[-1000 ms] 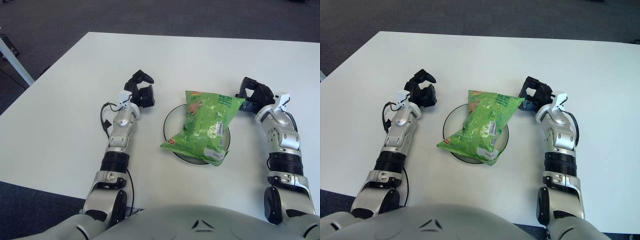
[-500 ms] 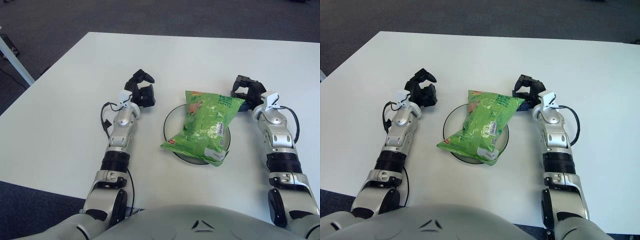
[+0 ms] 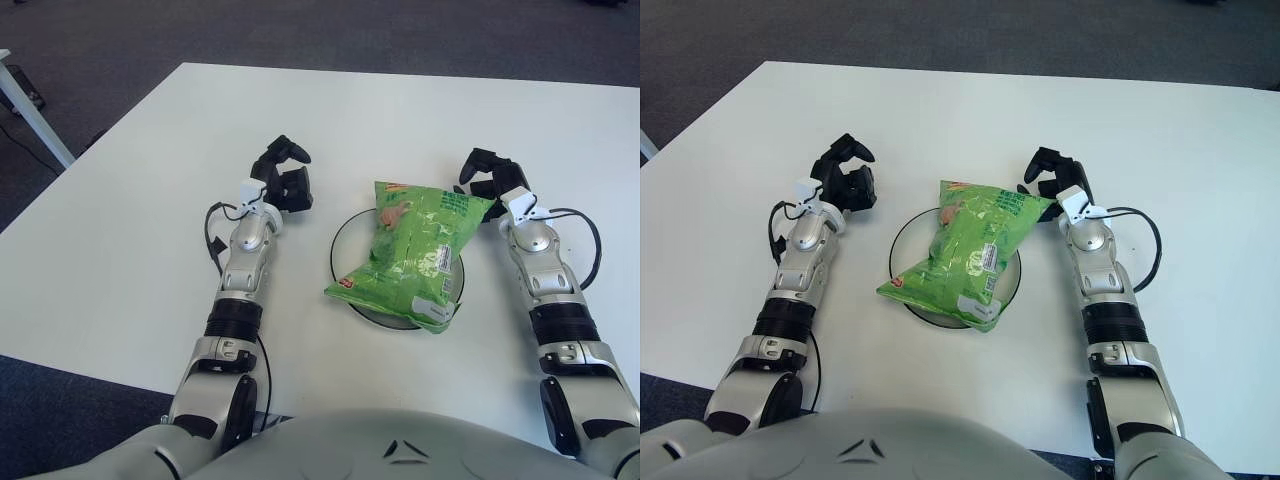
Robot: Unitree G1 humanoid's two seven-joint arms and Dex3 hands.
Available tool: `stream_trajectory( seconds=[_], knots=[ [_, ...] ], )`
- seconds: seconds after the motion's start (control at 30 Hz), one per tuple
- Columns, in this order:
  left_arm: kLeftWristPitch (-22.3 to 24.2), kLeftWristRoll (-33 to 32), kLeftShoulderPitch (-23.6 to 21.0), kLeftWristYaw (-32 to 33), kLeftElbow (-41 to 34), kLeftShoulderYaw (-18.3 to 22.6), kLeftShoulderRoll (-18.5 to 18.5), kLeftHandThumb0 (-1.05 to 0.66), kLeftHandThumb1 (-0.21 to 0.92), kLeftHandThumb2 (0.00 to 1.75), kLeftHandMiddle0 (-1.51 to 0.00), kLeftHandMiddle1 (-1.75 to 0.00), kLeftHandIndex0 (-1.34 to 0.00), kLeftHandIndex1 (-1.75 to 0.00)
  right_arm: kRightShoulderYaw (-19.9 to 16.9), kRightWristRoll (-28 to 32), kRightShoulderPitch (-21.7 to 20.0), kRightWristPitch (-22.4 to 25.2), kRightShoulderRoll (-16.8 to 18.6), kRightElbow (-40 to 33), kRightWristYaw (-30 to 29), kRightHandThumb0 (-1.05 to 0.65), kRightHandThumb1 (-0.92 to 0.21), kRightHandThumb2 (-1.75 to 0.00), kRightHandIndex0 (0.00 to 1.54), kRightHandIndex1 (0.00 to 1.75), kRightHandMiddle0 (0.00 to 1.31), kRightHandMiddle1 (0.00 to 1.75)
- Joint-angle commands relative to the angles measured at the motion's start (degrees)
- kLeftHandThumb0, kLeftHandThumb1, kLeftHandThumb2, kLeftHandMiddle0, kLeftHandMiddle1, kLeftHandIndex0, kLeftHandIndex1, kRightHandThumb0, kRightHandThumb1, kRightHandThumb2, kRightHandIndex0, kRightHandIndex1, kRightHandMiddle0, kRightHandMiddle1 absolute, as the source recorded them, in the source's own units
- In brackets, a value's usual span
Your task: Put the snack into the plate.
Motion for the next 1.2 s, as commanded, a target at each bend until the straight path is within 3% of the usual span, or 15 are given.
stream_trajectory(
  seconds=[0.0,0.2,0.57,0.67,0.8,1.17],
  knots=[
    [-0.6,0.5,2.2,0.7,2.8,0.4,-0.1,-0.49,0.3,1.34,-1.31,-1.75,-0.63,-1.75,1.0,-3.8,4.5,-1.9,1.0,1.5,-4.5,-0.52,-0.22,-1.44,1.36,1.75,0.7,1.75],
    [-1.4,0.6,1.1,0.7,4.3,0.5,0.1,-0.49,0.3,1.34,-1.3,-1.75,-0.63,-1.75,0.7,-5.4,3.5,-11.6,1.3,6.2,-10.2,-0.52,-0.23,-1.42,1.35,1.75,0.69,1.75],
    [-3.1,1.0,0.0,0.4,6.8,0.6,0.6,-0.49,0.29,1.35,-1.31,-1.75,-0.63,-1.75,-2.9,3.1,0.3,-22.6,3.7,15.9,-6.8,-0.5,-0.29,-1.36,1.33,1.75,0.64,1.75],
    [-3.0,0.8,0.1,-0.2,6.8,0.6,0.9,-0.49,0.29,1.35,-1.31,-1.75,-0.63,-1.75,-5.4,9.7,-1.2,-22.9,4.9,18.5,-1.1,-0.49,-0.3,-1.35,1.34,1.75,0.63,1.75],
    [-3.1,0.7,0.4,-0.7,6.6,0.6,1.2,-0.49,0.29,1.35,-1.31,-1.75,-0.64,-1.75,-7.3,13.7,-1.9,-22.7,5.8,19.9,2.4,-0.49,-0.31,-1.33,1.34,1.75,0.62,1.75],
    [-2.1,0.2,1.1,-1.7,5.2,0.7,1.8,-0.49,0.29,1.35,-1.31,-1.75,-0.64,-1.75,-12.6,22.4,-2.8,-15.6,9.2,18.1,4.9,-0.47,-0.34,-1.29,1.35,1.75,0.6,1.75]
  ],
)
